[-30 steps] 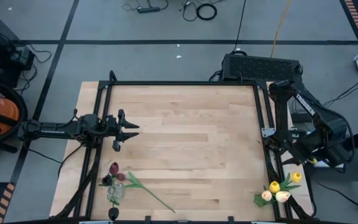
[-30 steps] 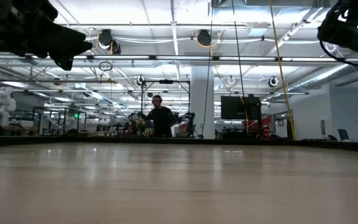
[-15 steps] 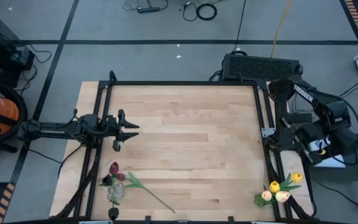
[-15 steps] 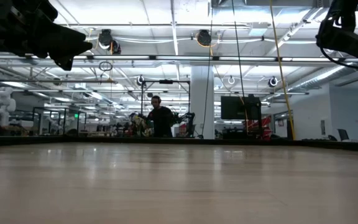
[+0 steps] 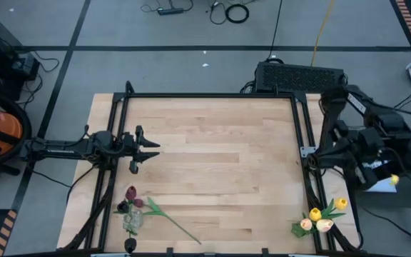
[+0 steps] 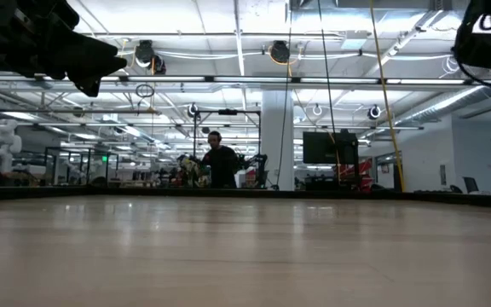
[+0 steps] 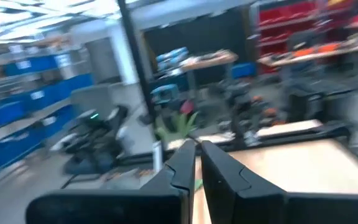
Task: Sort flowers into vase by color
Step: Put the red tulip into the transparent vase
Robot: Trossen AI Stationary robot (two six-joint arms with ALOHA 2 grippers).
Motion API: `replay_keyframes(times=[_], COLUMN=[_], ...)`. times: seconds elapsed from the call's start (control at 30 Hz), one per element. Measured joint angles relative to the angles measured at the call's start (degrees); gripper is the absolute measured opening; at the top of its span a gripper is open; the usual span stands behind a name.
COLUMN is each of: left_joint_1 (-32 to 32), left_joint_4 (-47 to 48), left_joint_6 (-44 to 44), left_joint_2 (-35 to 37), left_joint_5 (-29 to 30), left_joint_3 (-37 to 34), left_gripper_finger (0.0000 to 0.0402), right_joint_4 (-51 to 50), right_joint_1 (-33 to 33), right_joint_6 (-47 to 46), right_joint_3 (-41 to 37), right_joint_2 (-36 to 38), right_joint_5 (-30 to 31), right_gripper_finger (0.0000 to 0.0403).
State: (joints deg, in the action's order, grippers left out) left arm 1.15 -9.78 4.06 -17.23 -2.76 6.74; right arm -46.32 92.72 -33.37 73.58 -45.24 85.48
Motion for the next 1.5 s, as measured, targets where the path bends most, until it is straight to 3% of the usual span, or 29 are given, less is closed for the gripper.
replay_keyframes(times=[0.17, 0.3, 0.63, 0.83, 1.1, 1.23, 1.5], left_joint_1=[0.02, 0.01, 0.0, 0.02, 0.02, 0.02, 0.0], left_joint_4=[0.0, 0.0, 0.0, 0.0, 0.01, 0.0, 0.0], left_joint_6=[0.01, 0.01, 0.01, 0.01, 0.0, 0.01, -0.01], left_joint_2=[-0.01, -0.01, 0.02, 0.0, -0.01, 0.01, 0.0], left_joint_5=[0.0, 0.0, 0.0, -0.01, 0.0, 0.0, 0.0], left_joint_3=[0.0, 0.0, 0.0, 0.0, 0.0, 0.0, 0.0], left_gripper_finger=[0.0149, 0.0149, 0.0149, 0.0149, 0.0149, 0.0149, 0.0149], right_joint_4=[16.93, 20.6, 22.59, 27.07, 38.28, 42.82, 50.91], right_joint_1=[-9.68, -19.92, -49.63, -64.76, -73.06, -74.12, -74.3], right_joint_6=[15.32, 16.83, 14.88, 16.53, 17.57, 17.11, 4.21], right_joint_3=[0.0, -0.02, -0.02, -0.02, -0.07, -0.07, -0.07], right_joint_2=[-5.25, -8.9, -17.02, -26.18, -40.81, -46.23, -55.44], right_joint_5=[1.63, -0.52, -29.58, -49.67, -51.05, -54.83, -57.4], right_gripper_finger=[0.0017, 0.0017, 0.0017, 0.0017, 0.0017, 0.0017, 0.0018])
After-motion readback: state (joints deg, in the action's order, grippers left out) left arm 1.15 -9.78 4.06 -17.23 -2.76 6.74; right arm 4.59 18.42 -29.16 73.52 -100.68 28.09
